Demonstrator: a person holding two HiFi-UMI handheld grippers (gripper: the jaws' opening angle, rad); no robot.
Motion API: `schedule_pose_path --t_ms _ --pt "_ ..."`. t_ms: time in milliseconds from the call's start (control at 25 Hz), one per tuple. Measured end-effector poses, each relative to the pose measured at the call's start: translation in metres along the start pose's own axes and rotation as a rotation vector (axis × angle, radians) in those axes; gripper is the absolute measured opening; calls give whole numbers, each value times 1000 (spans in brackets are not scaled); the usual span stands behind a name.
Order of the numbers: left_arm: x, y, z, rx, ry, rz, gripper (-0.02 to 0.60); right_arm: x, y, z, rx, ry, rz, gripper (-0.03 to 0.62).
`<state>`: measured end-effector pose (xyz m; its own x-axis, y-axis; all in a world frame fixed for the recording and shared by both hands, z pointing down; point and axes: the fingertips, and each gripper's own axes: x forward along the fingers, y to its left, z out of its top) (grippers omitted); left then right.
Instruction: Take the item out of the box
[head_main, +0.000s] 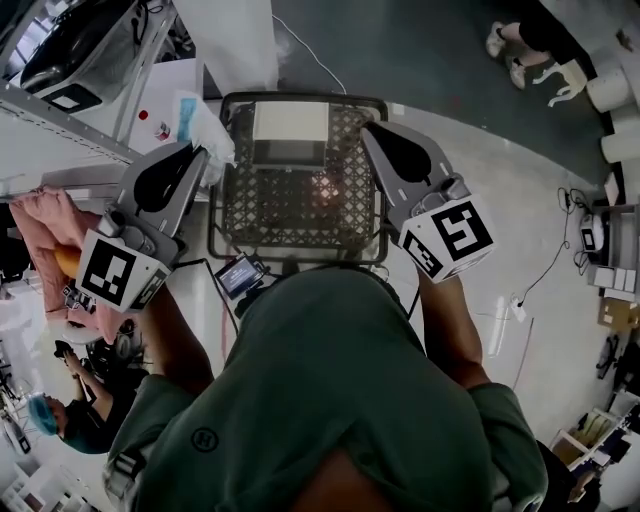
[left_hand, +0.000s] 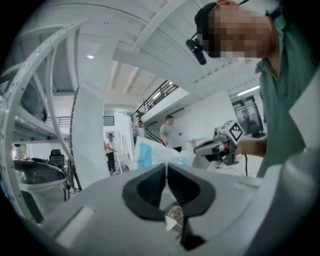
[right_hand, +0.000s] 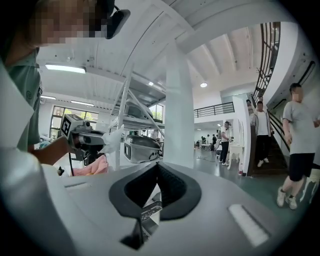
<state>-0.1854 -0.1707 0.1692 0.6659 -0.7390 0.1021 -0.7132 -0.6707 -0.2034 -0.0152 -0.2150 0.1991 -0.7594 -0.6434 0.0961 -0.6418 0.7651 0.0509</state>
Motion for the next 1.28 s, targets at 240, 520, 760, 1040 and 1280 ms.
schedule_pose_path --t_ms 240,520,760,1040,1280 --pt "-1 -5 12 -1 -42 -20 11 2 3 8 -17 -10 14 6" --pt "-8 0 10 27 -5 1 11 9 9 13 -27 -18 34 6" --pt "-6 -3 14 27 -3 0 11 6 13 17 -43 -11 59 5" --pt "-8 5 5 13 3 0 11 14 17 16 -48 -3 58 5" --pt "-2 0 9 -7 -59 -27 11 13 15 10 -46 5 58 5"
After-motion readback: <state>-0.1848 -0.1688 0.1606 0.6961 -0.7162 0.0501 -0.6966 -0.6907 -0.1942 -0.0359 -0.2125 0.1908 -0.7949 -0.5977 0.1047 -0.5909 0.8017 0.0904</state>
